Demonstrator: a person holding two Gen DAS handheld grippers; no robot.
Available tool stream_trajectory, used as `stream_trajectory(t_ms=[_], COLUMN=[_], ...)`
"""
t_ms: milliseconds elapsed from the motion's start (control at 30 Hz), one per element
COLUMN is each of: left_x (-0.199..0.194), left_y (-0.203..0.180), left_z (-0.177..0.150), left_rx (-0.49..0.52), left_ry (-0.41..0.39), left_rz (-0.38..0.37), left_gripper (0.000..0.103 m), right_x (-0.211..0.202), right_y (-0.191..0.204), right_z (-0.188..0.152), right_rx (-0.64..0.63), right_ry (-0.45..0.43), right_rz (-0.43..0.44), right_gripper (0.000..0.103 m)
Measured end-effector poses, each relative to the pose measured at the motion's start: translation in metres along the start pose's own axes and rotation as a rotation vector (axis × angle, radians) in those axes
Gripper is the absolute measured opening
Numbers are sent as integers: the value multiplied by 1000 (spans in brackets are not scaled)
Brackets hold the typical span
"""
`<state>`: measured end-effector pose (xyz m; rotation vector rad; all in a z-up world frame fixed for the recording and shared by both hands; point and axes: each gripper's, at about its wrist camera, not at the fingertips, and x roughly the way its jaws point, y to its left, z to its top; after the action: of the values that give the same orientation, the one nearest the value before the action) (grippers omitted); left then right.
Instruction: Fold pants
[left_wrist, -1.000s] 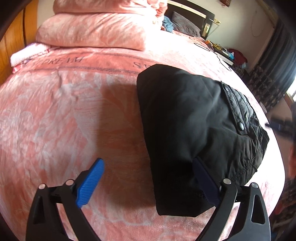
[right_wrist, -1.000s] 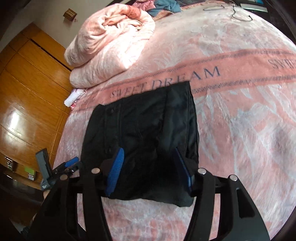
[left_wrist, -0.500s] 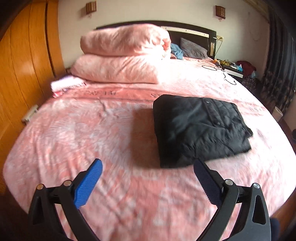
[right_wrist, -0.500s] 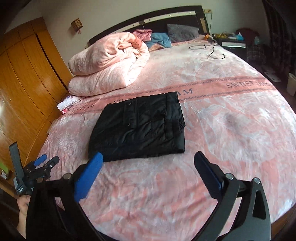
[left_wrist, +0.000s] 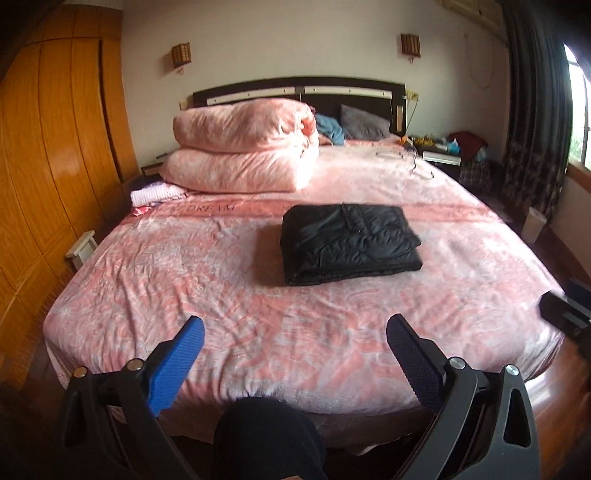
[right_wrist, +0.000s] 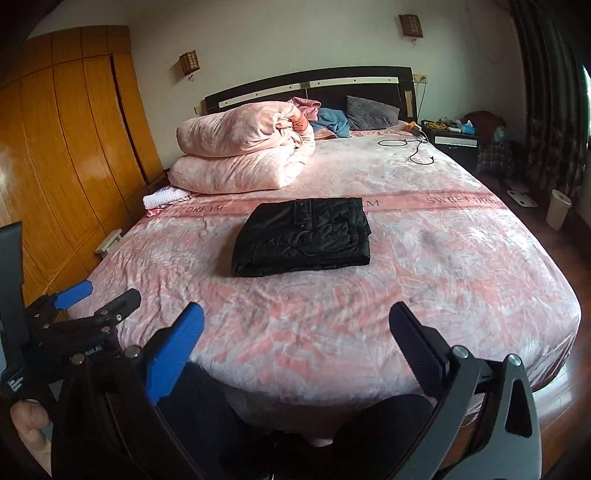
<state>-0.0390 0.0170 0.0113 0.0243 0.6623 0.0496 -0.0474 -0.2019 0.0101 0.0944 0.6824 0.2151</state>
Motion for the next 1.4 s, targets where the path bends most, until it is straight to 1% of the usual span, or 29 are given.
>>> stream_trajectory(t_ms=[67,133,233,433,700,767,900,1167,1267,1400], left_x=[-18,-29,-41,-55,-56,-55,-55,-54,-53,-53], left_y=[2,5,11,21,22,21,21,20,19,17], left_z=[-2,-3,-5,-6,-5,-4,-4,1,4,7], left_rx=[-23,-34,-57,-78,-78,-74,-75,-67,-63,-56], left_ry=[-26,-30,-40,-60,-57,-56,-50,-47,-37,-45], left_rz=[-26,-34,-14,-14,-16,-14,-33,-26,-40,-47], left_gripper=[99,99,99,99,99,99,99,99,99,99], right_x=[-6,-10,-13,-14,-24,-25,-23,-21,-20,-18], right_y=[7,13,20,21,16,15,14,14,14,13], right_z=[-3,-4,-4,1,9,10,11,12,12,13], right_rx=[-17,-32,-55,-72,-88,-88,-92,-91,-92,-94], right_ry=[-3,-7,-7,-17,-58,-60,-54,-52,-55,-54], right_rz=[-4,-8,-17,-40,-82,-84,-77,-68,-68,-70], right_gripper=[100,100,100,100,100,100,100,100,100,100])
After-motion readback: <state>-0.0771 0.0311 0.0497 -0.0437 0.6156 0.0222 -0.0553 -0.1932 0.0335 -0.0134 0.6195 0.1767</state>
